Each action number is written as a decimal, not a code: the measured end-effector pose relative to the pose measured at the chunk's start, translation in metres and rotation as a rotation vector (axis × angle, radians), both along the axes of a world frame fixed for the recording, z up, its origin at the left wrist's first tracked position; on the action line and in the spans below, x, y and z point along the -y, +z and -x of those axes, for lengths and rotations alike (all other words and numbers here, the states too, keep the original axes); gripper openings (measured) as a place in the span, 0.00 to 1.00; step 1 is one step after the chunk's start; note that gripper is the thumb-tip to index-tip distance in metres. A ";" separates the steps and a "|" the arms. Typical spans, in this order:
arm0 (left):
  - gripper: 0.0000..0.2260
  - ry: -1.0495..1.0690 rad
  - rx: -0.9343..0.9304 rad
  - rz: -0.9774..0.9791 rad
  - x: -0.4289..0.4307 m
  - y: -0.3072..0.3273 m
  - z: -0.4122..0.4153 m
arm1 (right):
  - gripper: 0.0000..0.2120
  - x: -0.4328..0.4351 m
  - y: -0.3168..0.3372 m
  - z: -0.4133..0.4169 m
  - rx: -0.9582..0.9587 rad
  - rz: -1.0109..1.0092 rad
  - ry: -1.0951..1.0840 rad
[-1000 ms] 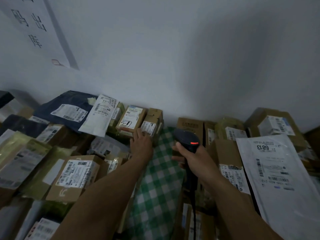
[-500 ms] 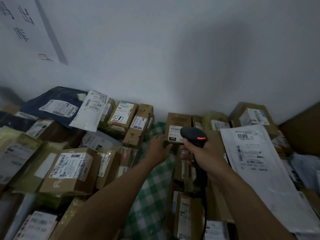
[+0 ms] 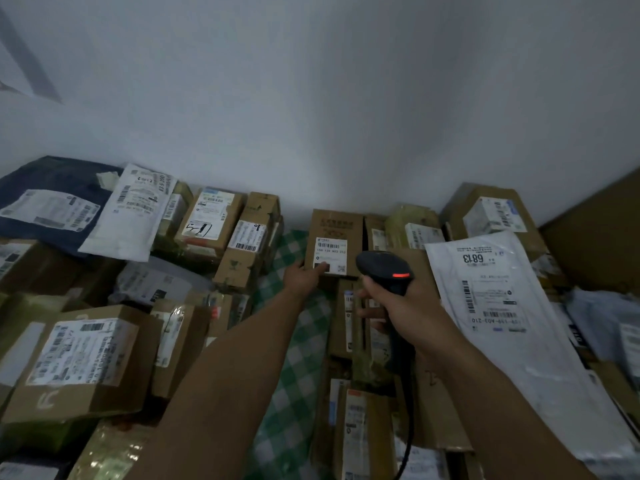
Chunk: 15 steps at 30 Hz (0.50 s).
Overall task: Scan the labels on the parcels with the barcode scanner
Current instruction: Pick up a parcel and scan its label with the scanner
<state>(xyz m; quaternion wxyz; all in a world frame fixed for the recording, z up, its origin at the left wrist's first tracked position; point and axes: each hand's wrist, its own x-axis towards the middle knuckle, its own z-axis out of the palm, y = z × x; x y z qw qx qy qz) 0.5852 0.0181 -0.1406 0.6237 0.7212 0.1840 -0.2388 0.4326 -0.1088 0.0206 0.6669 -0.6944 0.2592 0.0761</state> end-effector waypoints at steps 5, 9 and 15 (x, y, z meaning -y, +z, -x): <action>0.16 0.154 0.020 -0.003 -0.011 0.011 0.011 | 0.09 -0.004 0.005 0.003 -0.005 0.021 -0.005; 0.18 0.155 0.247 -0.030 -0.029 0.050 0.039 | 0.10 -0.015 0.020 0.012 0.031 0.055 -0.021; 0.18 0.157 0.433 -0.007 -0.063 0.133 0.104 | 0.19 -0.042 0.058 0.044 0.175 0.092 -0.089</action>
